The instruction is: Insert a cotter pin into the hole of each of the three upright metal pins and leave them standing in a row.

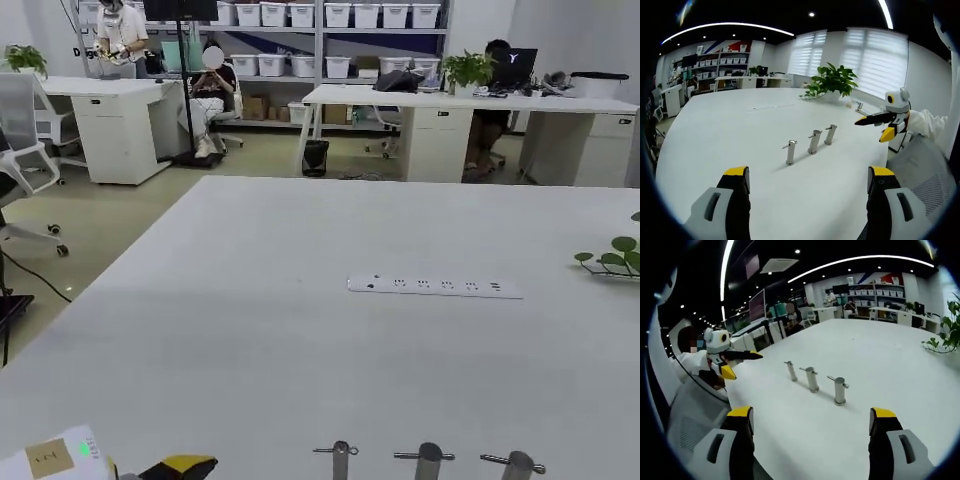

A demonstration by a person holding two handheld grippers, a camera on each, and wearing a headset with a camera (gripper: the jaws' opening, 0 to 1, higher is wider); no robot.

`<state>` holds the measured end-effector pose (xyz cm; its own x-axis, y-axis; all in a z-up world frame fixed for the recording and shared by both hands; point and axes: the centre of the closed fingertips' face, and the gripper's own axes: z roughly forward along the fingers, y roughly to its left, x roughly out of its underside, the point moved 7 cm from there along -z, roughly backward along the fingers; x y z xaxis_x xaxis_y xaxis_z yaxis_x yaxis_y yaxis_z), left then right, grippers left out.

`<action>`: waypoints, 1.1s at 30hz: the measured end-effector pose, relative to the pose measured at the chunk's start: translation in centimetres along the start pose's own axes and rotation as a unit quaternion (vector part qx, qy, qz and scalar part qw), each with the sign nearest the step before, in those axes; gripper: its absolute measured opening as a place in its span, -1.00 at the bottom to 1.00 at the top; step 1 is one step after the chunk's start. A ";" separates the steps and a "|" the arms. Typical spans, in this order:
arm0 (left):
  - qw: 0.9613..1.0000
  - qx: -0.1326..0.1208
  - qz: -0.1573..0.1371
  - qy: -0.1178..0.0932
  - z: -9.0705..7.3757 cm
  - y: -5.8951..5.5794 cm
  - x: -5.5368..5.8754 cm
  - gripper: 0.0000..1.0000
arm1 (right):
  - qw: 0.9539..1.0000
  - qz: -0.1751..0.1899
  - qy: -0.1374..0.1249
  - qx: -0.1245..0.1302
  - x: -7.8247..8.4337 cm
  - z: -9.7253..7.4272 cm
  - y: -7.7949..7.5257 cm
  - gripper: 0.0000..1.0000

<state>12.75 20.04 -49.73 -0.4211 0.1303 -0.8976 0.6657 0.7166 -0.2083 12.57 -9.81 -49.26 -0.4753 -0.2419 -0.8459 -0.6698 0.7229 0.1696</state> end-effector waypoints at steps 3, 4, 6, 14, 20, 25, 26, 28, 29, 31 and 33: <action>1.000 -0.003 0.010 0.020 -0.3 0.1 0.3 0.95 | 1.000 -0.005 0.007 0.002 0.1 -0.1 0.2 0.92; 1.000 -0.003 0.012 0.028 -0.4 0.0 0.5 0.98 | 1.000 -0.003 0.005 0.003 0.1 -0.1 0.2 0.92; 0.998 -0.018 0.018 0.050 -0.6 0.2 0.9 0.97 | 1.000 0.000 0.004 0.003 0.2 -0.2 0.3 0.91; 0.998 -0.023 0.021 0.062 -0.5 -0.2 1.1 0.97 | 1.000 0.008 0.015 0.018 0.6 -0.5 -0.3 0.92; 0.997 -0.024 -0.023 0.063 -0.7 -0.6 1.0 0.97 | 1.000 0.003 0.029 0.001 0.9 -0.7 0.5 0.97; 0.998 -0.016 -0.010 0.061 -0.8 -1.1 0.7 0.97 | 0.999 -0.010 0.044 -0.021 1.1 -0.3 1.3 0.97; 0.998 -0.016 -0.002 0.066 -0.8 -1.2 0.8 0.97 | 0.999 -0.009 0.046 -0.020 1.1 -0.2 1.2 0.97; 0.997 -0.014 0.003 0.071 -0.8 -1.4 1.0 0.97 | 0.999 -0.006 0.044 -0.015 1.0 -0.2 1.1 0.97; 0.997 -0.014 0.002 0.075 -0.7 -1.4 1.2 0.97 | 0.999 -0.003 0.043 -0.009 1.0 -0.2 1.0 0.97; 0.997 -0.014 0.001 0.079 -0.7 -1.5 1.4 0.97 | 0.999 -0.001 0.043 -0.008 1.0 -0.2 0.9 0.97; 0.996 -0.017 -0.003 0.084 -0.8 -1.4 1.7 0.97 | 0.999 -0.004 0.044 -0.013 1.0 -0.3 1.0 0.97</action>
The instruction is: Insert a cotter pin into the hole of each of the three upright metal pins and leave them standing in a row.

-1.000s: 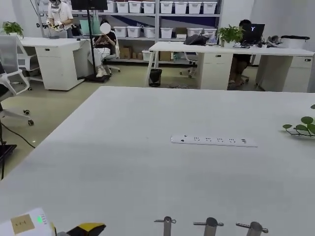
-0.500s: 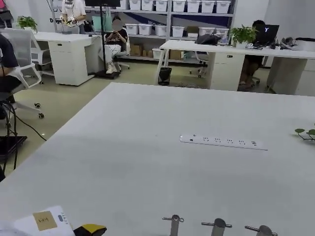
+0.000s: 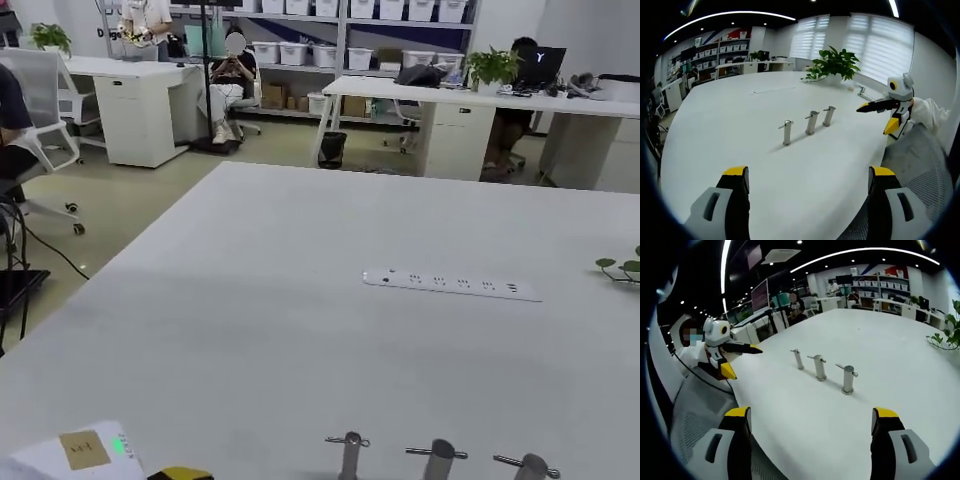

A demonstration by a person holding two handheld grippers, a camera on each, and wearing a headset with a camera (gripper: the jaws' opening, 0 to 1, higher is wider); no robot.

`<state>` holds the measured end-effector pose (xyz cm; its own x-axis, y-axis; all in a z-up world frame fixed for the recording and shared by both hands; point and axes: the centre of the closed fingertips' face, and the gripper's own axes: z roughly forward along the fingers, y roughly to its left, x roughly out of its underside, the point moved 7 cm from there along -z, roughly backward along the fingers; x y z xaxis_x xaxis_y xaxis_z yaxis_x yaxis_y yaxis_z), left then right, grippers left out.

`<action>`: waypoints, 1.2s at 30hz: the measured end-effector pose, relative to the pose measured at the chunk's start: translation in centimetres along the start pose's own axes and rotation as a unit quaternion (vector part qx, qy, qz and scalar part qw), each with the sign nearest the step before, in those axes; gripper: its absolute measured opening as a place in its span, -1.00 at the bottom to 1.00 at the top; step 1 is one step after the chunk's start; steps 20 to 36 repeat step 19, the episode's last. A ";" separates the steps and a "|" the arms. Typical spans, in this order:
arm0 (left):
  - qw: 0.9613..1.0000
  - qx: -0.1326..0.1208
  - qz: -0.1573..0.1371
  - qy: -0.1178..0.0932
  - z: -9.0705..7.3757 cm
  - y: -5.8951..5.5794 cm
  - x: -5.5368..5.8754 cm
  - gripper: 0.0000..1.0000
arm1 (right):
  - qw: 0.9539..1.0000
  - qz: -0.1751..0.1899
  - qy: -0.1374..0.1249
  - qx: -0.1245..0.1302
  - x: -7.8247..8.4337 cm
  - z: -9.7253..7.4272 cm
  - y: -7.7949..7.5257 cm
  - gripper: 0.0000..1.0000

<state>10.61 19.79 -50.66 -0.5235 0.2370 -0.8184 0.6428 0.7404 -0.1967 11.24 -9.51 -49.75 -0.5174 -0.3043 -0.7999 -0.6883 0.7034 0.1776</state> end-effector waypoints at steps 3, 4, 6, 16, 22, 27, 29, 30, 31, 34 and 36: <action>1.000 -0.003 -0.010 0.001 0.0 0.1 0.2 0.97 | 1.000 0.003 -0.001 0.001 0.0 -0.1 -0.1 0.97; 1.000 -0.005 -0.010 0.000 0.0 0.1 0.1 0.97 | 1.000 0.005 -0.003 0.003 0.0 -0.1 -0.2 0.97; 1.000 -0.005 -0.009 0.000 -0.1 0.1 0.0 0.97 | 1.000 0.006 -0.001 0.003 0.1 -0.1 -0.2 0.97; 1.000 -0.004 -0.020 0.009 -0.6 -0.6 0.1 0.97 | 1.000 0.012 0.005 0.008 0.1 -0.8 -0.2 0.97; 1.000 -0.005 -0.019 0.012 -0.8 -0.6 0.1 0.97 | 1.000 0.014 0.001 0.011 -0.1 -1.2 -0.2 0.97; 1.000 -0.005 -0.019 0.012 -0.8 -0.6 0.1 0.97 | 1.000 0.014 0.001 0.011 -0.1 -1.2 -0.2 0.97; 1.000 -0.005 -0.019 0.012 -0.8 -0.6 0.1 0.97 | 1.000 0.014 0.001 0.011 -0.1 -1.2 -0.2 0.97; 1.000 -0.005 -0.019 0.012 -0.8 -0.6 0.1 0.97 | 1.000 0.014 0.001 0.011 -0.1 -1.2 -0.2 0.97; 1.000 -0.005 -0.019 0.012 -0.8 -0.6 0.1 0.97 | 1.000 0.014 0.001 0.011 -0.1 -1.2 -0.2 0.97; 1.000 -0.005 -0.019 0.012 -0.8 -0.6 0.1 0.97 | 1.000 0.014 0.001 0.011 -0.1 -1.2 -0.2 0.97; 1.000 -0.005 -0.019 0.012 -0.8 -0.6 0.1 0.97 | 1.000 0.014 0.001 0.011 -0.1 -1.2 -0.2 0.97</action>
